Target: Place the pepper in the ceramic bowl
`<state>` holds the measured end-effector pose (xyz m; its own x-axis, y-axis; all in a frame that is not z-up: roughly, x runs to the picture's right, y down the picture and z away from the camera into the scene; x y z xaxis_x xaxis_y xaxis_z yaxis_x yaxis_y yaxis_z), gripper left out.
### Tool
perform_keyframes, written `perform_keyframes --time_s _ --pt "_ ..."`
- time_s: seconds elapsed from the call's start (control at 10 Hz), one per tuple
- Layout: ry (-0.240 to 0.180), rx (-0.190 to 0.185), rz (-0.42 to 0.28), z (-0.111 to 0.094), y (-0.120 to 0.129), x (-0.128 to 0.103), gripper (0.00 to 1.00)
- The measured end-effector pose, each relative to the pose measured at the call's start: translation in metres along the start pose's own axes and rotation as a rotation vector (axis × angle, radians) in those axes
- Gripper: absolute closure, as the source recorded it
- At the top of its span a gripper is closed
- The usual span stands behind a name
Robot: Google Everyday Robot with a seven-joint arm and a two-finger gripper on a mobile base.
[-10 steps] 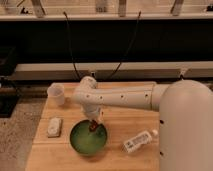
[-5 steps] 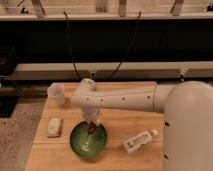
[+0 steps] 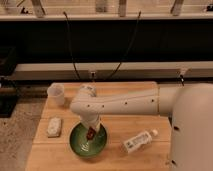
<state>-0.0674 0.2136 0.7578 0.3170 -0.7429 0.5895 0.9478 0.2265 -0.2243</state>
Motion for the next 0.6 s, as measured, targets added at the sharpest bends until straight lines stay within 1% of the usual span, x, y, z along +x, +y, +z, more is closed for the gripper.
perform_keyframes --time_s 0.2,0.6 --pt "-0.017 0.002 -0.006 0.003 0.002 -0.013 1.0" --pt "-0.061 -0.002 -0.042 0.02 -0.007 -0.028 1.0"
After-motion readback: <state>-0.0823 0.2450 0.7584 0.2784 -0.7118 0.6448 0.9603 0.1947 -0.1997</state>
